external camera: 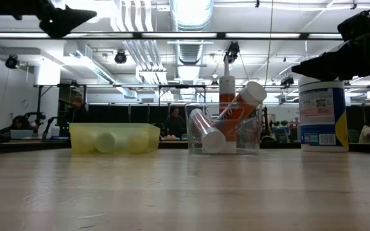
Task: Pick & place silicon tubes, Sealant and Lysol wipes
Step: Return to Home Position
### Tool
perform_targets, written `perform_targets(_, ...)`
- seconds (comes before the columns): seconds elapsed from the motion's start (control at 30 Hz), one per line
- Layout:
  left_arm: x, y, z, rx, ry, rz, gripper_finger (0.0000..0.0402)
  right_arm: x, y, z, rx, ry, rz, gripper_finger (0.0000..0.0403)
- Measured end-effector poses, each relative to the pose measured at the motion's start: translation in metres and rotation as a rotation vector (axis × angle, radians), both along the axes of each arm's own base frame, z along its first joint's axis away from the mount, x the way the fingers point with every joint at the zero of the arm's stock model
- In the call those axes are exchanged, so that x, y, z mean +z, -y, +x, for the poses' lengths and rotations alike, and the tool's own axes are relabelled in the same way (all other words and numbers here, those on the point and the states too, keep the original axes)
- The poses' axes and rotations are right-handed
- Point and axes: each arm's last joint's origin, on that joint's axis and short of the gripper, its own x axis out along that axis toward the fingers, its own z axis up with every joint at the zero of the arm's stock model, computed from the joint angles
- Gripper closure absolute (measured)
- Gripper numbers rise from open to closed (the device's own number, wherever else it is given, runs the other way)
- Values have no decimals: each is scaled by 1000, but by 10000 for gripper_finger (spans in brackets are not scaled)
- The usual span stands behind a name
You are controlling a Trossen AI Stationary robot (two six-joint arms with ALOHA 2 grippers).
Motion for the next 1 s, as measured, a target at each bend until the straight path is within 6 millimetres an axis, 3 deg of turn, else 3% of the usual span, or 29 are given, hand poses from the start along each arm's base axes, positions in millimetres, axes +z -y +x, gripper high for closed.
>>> perform_targets(0.17,-10,0,-6,-10,69,-8,41,0,0,0,0,0,0,83)
perform_targets(0.4,-17,7,-21,-254,241,127,41,0,0,0,0,0,0,83)
perform_targets(0.57,-28,7,-34,-287,328,140,41,0,0,0,0,0,0,83)
perform_targets(0.67,-37,8,-31,-285,313,143,41,0,0,0,0,0,0,83)
perform_targets(0.83,-33,7,-33,-274,352,162,41,0,0,0,0,0,0,83)
perform_targets(1.0,-55,8,-26,-262,401,211,41,0,0,0,0,0,0,83)
